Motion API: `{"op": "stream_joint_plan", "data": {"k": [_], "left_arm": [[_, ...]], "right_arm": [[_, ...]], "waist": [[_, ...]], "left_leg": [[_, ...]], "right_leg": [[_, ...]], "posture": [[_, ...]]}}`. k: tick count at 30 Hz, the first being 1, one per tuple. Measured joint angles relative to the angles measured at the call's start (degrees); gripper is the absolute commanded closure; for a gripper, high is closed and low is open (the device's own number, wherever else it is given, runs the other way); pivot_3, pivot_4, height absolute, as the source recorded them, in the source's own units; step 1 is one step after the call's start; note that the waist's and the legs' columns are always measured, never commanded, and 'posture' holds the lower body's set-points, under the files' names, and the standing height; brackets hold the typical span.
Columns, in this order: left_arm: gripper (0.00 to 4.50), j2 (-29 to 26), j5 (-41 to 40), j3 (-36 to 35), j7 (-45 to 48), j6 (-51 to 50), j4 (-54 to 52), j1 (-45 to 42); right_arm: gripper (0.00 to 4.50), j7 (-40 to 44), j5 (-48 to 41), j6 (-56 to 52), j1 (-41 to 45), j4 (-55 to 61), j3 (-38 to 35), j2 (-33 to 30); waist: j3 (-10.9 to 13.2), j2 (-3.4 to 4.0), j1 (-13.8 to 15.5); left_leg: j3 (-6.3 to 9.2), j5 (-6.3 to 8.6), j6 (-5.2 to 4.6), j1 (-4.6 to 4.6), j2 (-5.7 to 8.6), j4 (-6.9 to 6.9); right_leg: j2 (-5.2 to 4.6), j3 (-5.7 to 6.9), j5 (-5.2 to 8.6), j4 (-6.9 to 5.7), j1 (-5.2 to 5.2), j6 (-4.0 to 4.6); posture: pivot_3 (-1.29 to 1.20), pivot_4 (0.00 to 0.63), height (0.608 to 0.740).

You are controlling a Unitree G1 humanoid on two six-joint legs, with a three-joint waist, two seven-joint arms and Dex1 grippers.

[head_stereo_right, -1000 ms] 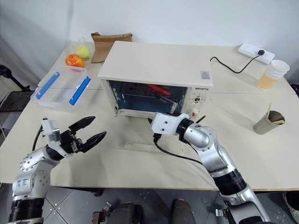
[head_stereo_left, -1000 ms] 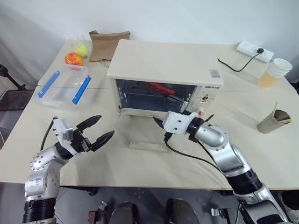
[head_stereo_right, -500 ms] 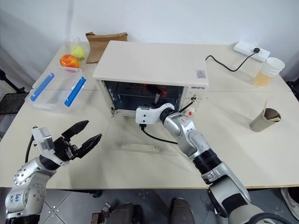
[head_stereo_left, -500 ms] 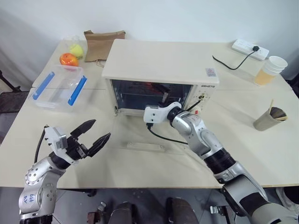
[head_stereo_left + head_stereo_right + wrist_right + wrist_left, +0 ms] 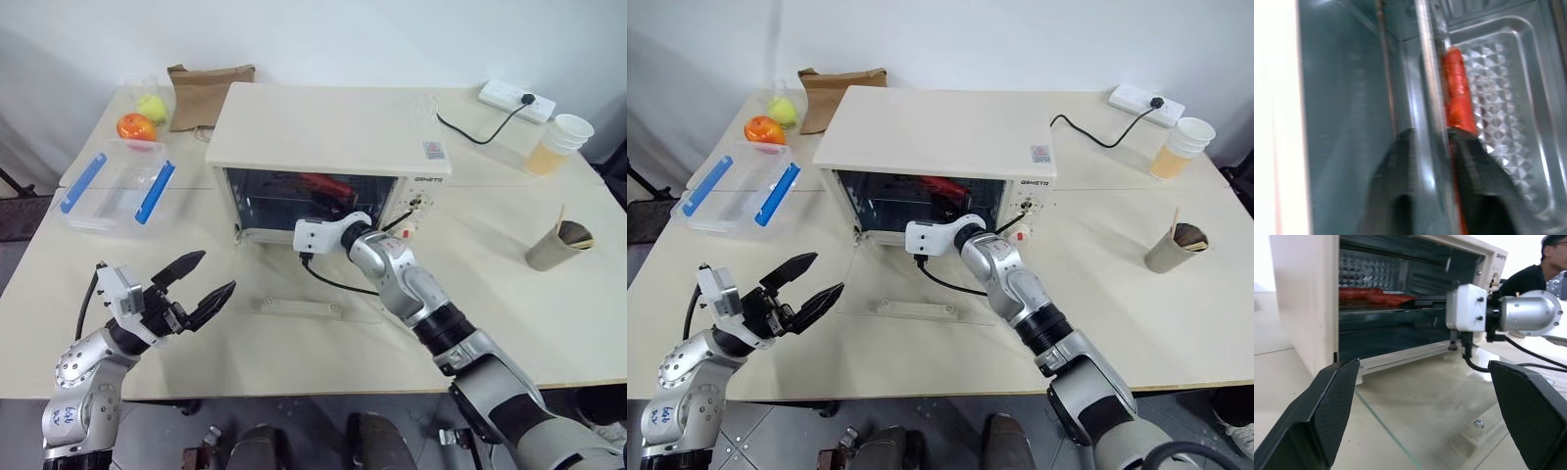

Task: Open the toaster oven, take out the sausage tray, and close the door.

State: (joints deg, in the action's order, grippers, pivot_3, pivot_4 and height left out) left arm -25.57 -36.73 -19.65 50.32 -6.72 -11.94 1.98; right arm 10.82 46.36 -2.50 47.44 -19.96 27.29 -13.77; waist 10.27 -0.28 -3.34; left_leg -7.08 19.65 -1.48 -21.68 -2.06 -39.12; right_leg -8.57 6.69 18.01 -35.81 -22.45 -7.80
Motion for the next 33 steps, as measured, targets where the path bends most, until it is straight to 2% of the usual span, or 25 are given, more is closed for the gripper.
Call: {"op": "stream_joint_plan", "data": {"k": [14,23,33], "left_arm": [[0.0,0.08,0.01,1.67,0.15,1.24,0.09,-2.28],[0.0,0.06,0.89,4.88,2.08,2.99,9.01,-17.81],[0.0,-0.61,0.82,4.37,2.9,2.87,15.13,-25.12]], "right_arm": [[4.46,2.98,-0.44,1.74,0.62,0.94,-0.05,-0.62],[4.46,9.82,-3.05,3.48,-1.65,8.3,-0.24,-2.53],[4.46,14.24,-5.12,5.62,-6.36,15.56,-0.56,-5.52]], "waist": [[-0.05,-0.1,-0.14],[-0.03,-0.08,-1.37],[-0.03,-0.09,-1.48]], "left_leg": [[-0.01,-0.01,0.02,-0.01,-0.03,0.03],[0.1,-0.05,0.05,-0.43,0.17,0.03],[0.21,-0.05,0.05,-0.47,0.19,0.02]], "right_leg": [[0.01,-0.01,0.0,0.0,-0.03,0.01],[0.09,0.23,0.0,0.01,-0.36,0.01],[0.06,0.35,0.0,0.01,-0.35,0.01]], "posture": [[0.0,0.15,0.74],[0.0,0.15,0.74],[0.0,0.15,0.74]]}}
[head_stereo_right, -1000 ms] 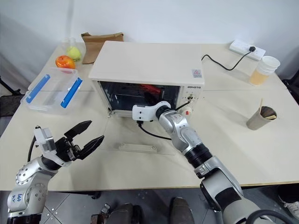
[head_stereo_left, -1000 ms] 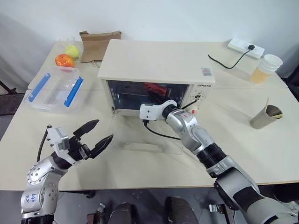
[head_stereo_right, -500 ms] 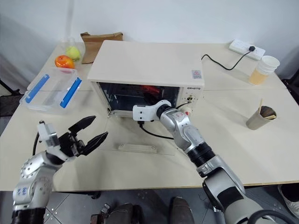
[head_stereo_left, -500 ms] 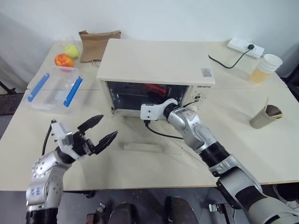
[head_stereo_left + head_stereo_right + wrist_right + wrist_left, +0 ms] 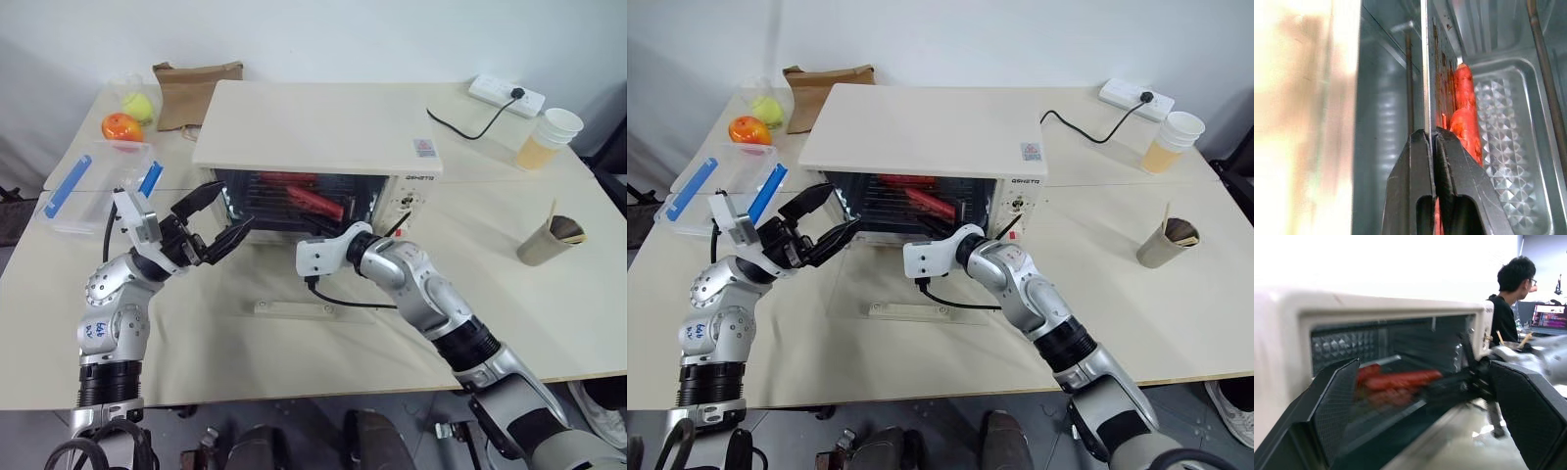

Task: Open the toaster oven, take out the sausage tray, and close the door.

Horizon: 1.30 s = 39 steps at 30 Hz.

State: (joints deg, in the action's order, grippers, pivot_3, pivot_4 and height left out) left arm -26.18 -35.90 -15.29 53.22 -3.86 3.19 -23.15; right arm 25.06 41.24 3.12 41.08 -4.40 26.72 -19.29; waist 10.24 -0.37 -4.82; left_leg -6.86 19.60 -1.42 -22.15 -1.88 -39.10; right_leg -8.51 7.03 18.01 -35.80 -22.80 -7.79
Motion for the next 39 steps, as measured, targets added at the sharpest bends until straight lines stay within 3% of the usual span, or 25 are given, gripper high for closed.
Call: {"op": "stream_joint_plan", "data": {"k": [16,31,39], "left_arm": [[0.0,-1.79,-0.02,-0.61,-0.62,-4.88,1.26,4.44],[0.0,-2.02,-2.53,-0.21,-3.79,-14.78,-10.56,12.5],[0.0,-1.35,-3.22,0.99,-2.45,-15.59,-11.43,10.07]], "right_arm": [[4.46,7.58,-8.54,4.56,-12.08,15.99,-4.82,-9.66],[4.46,7.51,-9.55,10.57,-27.17,28.07,-10.04,-16.83],[4.46,7.94,-9.32,10.5,-24.49,26.78,-9.95,-16.16]], "waist": [[0.02,-0.03,3.29],[0.02,-0.04,5.02],[0.02,-0.04,4.7]], "left_leg": [[0.08,0.0,-0.01,-0.02,0.02,-0.12],[0.2,0.01,-0.03,-0.04,0.09,-0.15],[0.14,-0.02,-0.04,-0.04,0.08,-0.52]], "right_leg": [[-0.06,0.0,0.0,0.01,0.07,0.0],[-0.11,0.09,0.0,0.24,0.28,-0.01],[-0.03,0.05,0.0,0.15,0.36,0.0]], "posture": [[0.0,0.15,0.74],[0.0,0.15,0.74],[0.0,0.15,0.74]]}}
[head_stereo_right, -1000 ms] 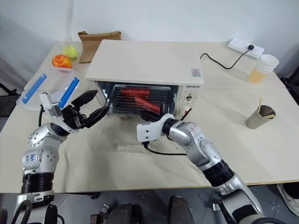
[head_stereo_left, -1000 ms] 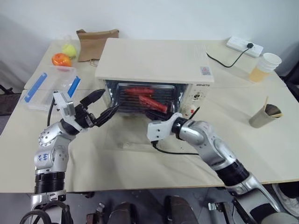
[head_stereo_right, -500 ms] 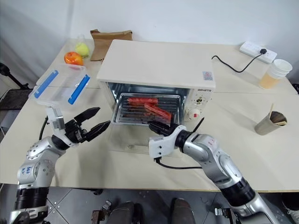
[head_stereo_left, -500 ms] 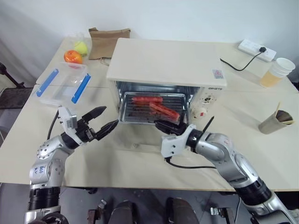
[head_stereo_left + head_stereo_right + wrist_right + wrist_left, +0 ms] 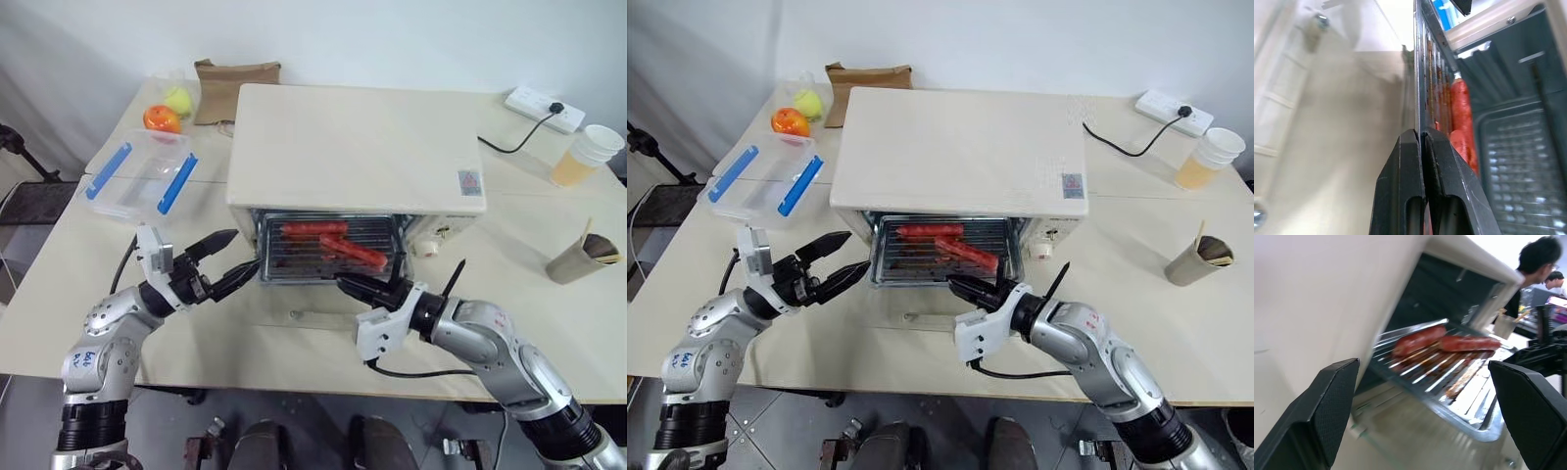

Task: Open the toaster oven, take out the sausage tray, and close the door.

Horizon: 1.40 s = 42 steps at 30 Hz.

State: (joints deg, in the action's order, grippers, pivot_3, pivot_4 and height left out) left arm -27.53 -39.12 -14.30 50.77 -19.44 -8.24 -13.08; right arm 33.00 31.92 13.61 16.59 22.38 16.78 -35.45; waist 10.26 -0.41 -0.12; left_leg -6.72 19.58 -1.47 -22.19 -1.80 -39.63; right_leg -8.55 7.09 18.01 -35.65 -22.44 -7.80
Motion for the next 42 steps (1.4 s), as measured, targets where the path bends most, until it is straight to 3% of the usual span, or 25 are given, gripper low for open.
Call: {"op": "stream_joint_plan", "data": {"k": [19,32,36,42], "left_arm": [[0.0,2.91,2.79,2.47,5.19,7.97,16.32,-14.68],[0.0,4.84,3.71,2.6,5.57,9.44,22.47,-19.7],[0.0,2.62,2.25,1.8,4.67,3.5,18.83,-14.31],[0.0,-3.03,-8.75,-3.21,-0.37,-16.07,10.25,-7.39]], "right_arm": [[4.46,-0.09,0.42,0.16,2.62,-3.23,-0.04,0.84],[4.46,0.0,0.23,0.69,-3.84,1.2,-1.8,-0.36],[4.46,0.06,-0.54,2.28,-6.35,3.32,-2.91,-1.67],[4.46,0.07,-1.37,4.11,-6.38,4.29,-4.06,-2.2]], "waist": [[0.0,0.0,0.27],[0.01,-0.02,0.16],[0.01,-0.03,-0.03],[0.03,-0.05,-0.03]], "left_leg": [[0.02,-0.01,-0.02,-0.09,0.03,-0.25],[0.02,-0.02,-0.05,-0.1,0.02,-0.36],[0.04,-0.02,-0.06,-0.09,0.0,-0.32],[0.07,-0.02,-0.06,-0.07,-0.24,-0.35]], "right_leg": [[0.0,0.0,0.0,-0.15,-0.01,0.0],[0.0,-0.03,0.0,-0.23,-0.01,0.0],[0.0,-0.03,0.0,-0.24,-0.03,0.0],[-0.03,-0.1,0.0,-0.26,0.0,0.0]], "posture": [[0.0,0.15,0.74],[0.0,0.15,0.74],[0.0,0.15,0.74],[0.0,0.15,0.74]]}}
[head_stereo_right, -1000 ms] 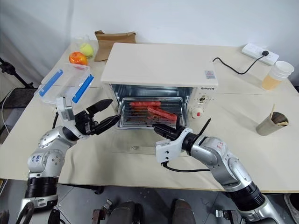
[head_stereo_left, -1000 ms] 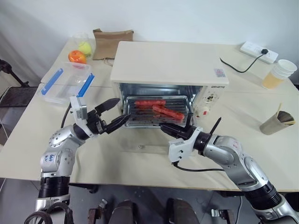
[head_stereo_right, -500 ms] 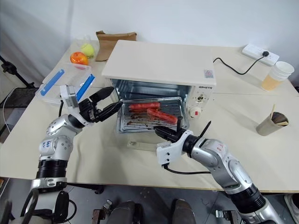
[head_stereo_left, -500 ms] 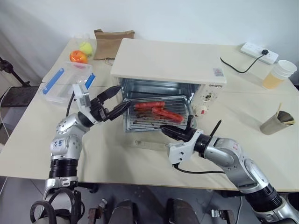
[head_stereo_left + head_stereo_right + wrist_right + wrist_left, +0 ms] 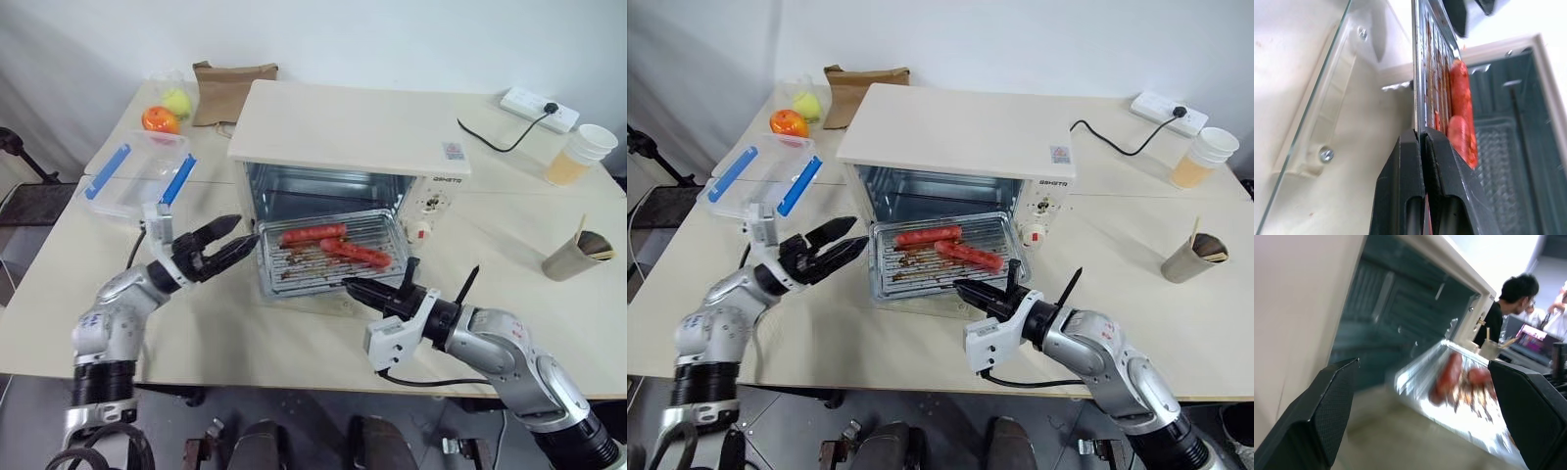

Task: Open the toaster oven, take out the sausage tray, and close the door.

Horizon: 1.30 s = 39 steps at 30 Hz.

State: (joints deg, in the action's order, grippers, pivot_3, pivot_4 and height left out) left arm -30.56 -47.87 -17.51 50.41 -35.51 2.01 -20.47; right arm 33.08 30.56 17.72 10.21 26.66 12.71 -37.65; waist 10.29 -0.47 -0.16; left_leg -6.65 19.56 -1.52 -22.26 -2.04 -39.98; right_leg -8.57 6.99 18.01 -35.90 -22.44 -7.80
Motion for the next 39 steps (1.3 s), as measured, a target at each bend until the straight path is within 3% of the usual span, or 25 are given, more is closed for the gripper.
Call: {"op": "stream_joint_plan", "data": {"k": [5,9,17,23,33,39], "left_arm": [[0.0,-2.88,-16.86,-3.7,-7.94,-22.11,-4.72,2.84],[0.0,-4.1,-25.07,-3.43,-14.54,-33.64,-6.01,2.6],[0.0,-0.57,-33.89,-3.37,-27.95,-40.17,-2.42,-0.66],[1.41,0.35,-38.84,-2.65,-34.32,-42.22,-1.05,-0.91],[4.44,1.86,-47.1,-0.45,-42.65,-40.36,-1.02,1.44],[4.48,0.87,-54.67,1.32,-46.66,-38.55,-0.88,3.05]], "right_arm": [[4.46,0.97,-0.84,1.99,2.28,-0.36,0.15,-0.61],[4.46,1.4,-1.48,3.86,4.48,-1.6,0.42,-0.64],[4.46,3.04,-2.85,6.47,6.76,-4.73,0.71,-1.13],[4.5,4.72,-4.02,8.55,7.27,-6.7,2.02,-1.93],[4.5,5.23,-5.57,8.8,8.46,-6.91,2.26,-1.91],[4.5,6.48,-7.96,8.37,8.65,-7.16,2.39,-1.92]], "waist": [[0.0,-0.01,0.03],[0.0,0.0,-0.12],[0.0,-0.01,-0.1],[0.0,-0.01,-0.13],[0.0,-0.01,-0.1],[0.0,0.0,-0.06]], "left_leg": [[0.11,0.0,0.0,0.0,0.01,-0.02],[0.08,0.0,0.0,0.06,0.01,-0.01],[0.08,0.0,0.0,0.06,0.04,0.0],[0.06,0.0,0.0,0.07,0.05,0.0],[0.04,0.0,0.01,0.07,0.07,-0.02],[0.05,0.0,0.01,0.08,0.06,-0.02]], "right_leg": [[-0.03,-0.13,0.0,-0.02,0.03,0.0],[-0.01,-0.17,0.0,-0.04,0.04,0.0],[0.01,-0.19,0.0,-0.04,0.04,0.0],[0.0,-0.21,0.0,-0.03,0.04,0.0],[0.0,-0.28,0.0,-0.01,0.05,0.0],[-0.01,-0.31,0.0,-0.01,0.06,0.0]], "posture": [[0.0,0.15,0.74],[0.0,0.15,0.74],[0.0,0.15,0.74],[0.0,0.15,0.74],[0.0,0.15,0.74],[0.0,0.15,0.74]]}}
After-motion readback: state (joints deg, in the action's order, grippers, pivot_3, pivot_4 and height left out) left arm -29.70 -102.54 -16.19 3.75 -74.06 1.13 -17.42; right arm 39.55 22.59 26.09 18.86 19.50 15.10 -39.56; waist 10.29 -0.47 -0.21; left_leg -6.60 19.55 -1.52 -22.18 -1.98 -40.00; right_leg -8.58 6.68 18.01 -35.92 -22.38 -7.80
